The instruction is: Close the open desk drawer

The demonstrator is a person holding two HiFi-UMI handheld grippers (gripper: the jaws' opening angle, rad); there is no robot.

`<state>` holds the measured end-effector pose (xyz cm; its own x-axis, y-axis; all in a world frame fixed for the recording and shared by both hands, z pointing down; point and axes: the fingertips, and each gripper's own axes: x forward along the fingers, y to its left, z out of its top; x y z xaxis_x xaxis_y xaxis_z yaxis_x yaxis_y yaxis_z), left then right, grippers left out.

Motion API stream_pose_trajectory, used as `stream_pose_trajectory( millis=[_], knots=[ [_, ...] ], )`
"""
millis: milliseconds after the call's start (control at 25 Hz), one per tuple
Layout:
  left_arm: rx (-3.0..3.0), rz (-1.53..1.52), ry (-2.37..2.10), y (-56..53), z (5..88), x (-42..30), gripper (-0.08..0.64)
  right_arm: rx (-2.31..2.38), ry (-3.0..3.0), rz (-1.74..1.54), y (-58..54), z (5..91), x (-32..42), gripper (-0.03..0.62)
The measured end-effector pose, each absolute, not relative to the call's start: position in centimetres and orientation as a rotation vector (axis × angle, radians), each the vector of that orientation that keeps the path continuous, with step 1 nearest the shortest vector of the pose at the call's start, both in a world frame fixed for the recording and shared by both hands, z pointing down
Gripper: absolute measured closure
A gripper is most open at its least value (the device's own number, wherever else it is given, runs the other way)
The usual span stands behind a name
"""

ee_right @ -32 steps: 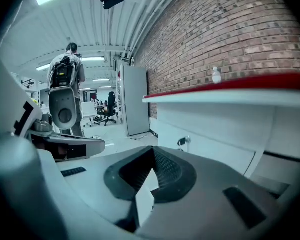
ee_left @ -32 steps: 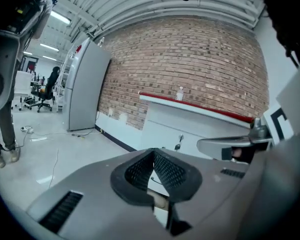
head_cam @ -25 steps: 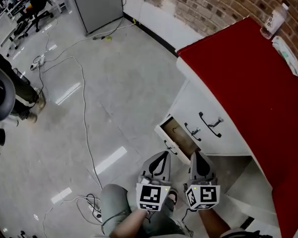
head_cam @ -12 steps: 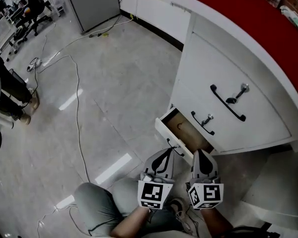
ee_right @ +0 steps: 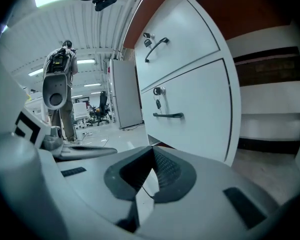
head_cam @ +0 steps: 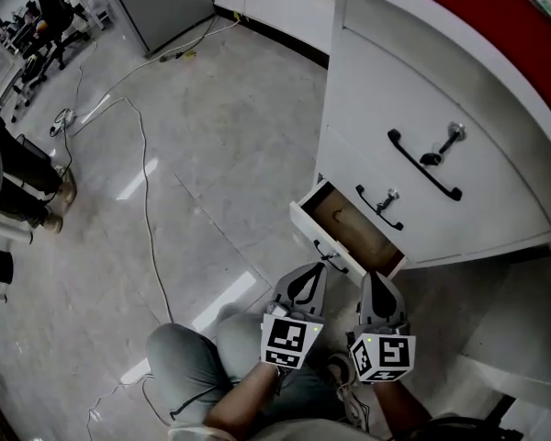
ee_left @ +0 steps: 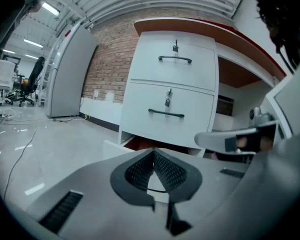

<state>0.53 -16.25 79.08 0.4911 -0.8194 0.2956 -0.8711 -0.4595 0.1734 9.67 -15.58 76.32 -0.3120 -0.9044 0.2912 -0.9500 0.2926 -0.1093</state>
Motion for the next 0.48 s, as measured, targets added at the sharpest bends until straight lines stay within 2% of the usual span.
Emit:
stream_pose_trajectory(
  millis=[480],
  knots=[
    [2.495, 0.333, -1.416, -17.3, 84.8, 5.5, 0.551, 1.881, -2.284, 0.425, -13.0, 77.7, 14.7, 0.594]
  ],
)
